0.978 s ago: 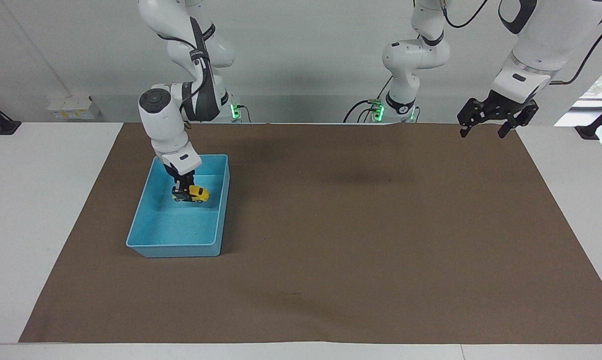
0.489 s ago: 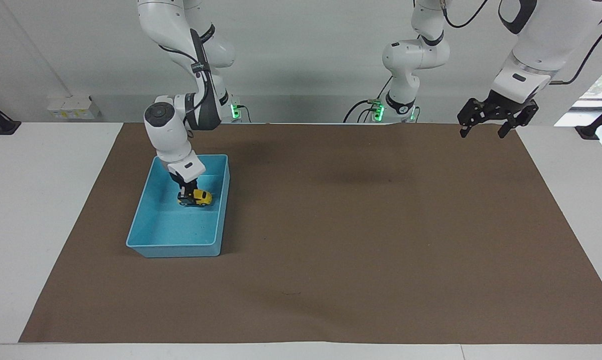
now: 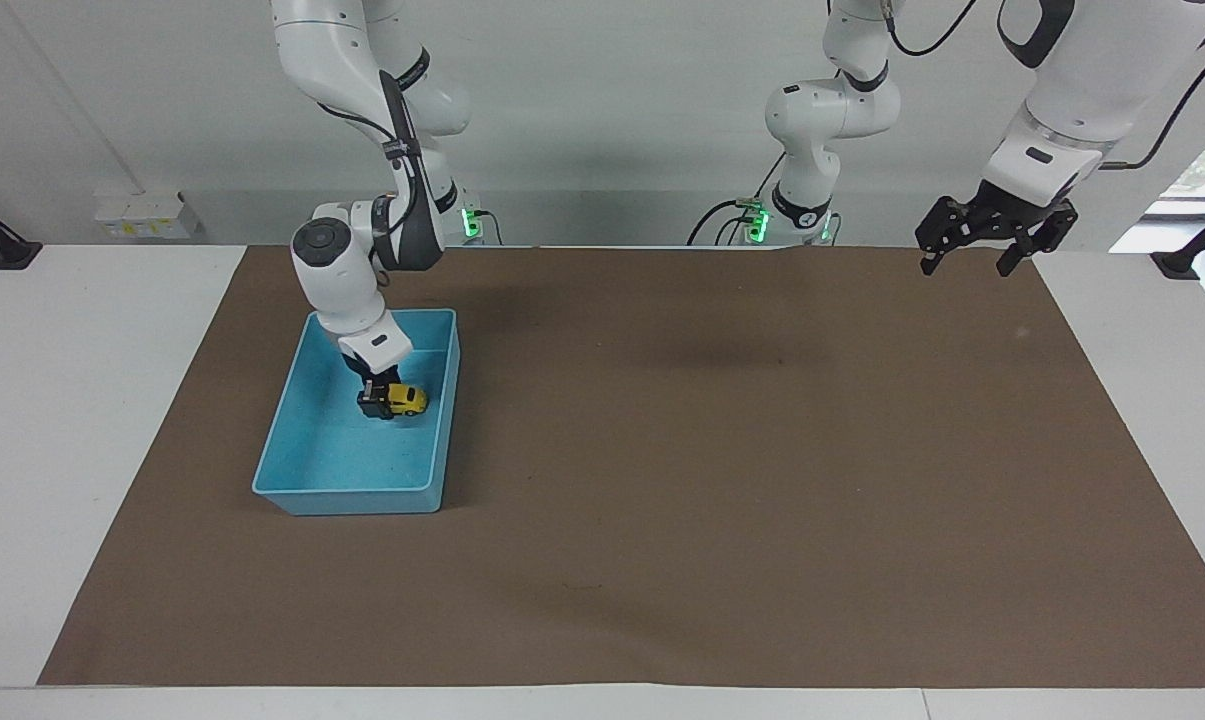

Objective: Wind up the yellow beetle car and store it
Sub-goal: 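Lower the car into the blue bin and open the right gripper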

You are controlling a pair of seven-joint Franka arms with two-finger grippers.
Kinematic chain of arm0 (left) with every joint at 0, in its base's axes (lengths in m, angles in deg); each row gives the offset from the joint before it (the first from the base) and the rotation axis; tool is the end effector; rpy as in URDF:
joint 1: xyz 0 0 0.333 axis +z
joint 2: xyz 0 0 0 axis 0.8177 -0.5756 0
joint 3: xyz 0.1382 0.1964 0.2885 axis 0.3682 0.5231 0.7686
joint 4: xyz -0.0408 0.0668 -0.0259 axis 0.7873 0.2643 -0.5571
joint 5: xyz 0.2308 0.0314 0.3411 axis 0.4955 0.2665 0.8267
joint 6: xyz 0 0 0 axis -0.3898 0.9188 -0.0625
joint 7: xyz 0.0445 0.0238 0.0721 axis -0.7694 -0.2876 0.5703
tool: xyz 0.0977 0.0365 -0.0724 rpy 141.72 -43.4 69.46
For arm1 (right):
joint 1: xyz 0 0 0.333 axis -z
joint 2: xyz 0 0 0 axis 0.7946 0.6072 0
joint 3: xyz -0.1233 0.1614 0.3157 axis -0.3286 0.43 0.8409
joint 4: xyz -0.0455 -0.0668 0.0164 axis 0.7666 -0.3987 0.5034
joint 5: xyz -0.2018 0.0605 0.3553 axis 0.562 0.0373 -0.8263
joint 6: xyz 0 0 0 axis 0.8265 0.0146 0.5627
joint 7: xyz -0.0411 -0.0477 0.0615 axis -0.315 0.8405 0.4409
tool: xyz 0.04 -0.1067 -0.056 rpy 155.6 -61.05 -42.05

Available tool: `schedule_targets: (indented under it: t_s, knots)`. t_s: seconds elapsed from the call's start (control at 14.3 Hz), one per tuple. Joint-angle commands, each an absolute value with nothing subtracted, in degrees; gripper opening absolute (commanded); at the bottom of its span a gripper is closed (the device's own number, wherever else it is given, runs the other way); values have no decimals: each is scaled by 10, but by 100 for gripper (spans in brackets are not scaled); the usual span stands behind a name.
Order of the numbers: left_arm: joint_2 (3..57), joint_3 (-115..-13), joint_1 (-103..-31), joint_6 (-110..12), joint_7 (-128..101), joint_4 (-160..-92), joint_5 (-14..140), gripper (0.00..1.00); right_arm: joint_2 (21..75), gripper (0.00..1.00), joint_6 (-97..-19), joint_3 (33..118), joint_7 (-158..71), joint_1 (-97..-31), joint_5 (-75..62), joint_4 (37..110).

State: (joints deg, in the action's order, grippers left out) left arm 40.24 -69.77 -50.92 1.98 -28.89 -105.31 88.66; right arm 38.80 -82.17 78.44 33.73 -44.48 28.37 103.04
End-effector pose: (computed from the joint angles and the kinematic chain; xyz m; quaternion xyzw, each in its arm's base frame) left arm 0.5649 -0.0518 0.6772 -0.9989 0.0461 0.0068 0.0040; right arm 0.5402 0.0163 0.3215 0.7051 0.7087 0.0059 0.0230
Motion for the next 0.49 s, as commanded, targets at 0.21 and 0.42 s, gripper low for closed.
schedule_targets:
  t_s: [0.21,0.42]
  knots:
    - [409,-698,-506,29,-286,-1053,880,100,375,100,-663,794,343,-436,277,919]
    - [409,-698,-506,29,-286,-1053,880,100,356,100,-597,793,301,-436,255,871]
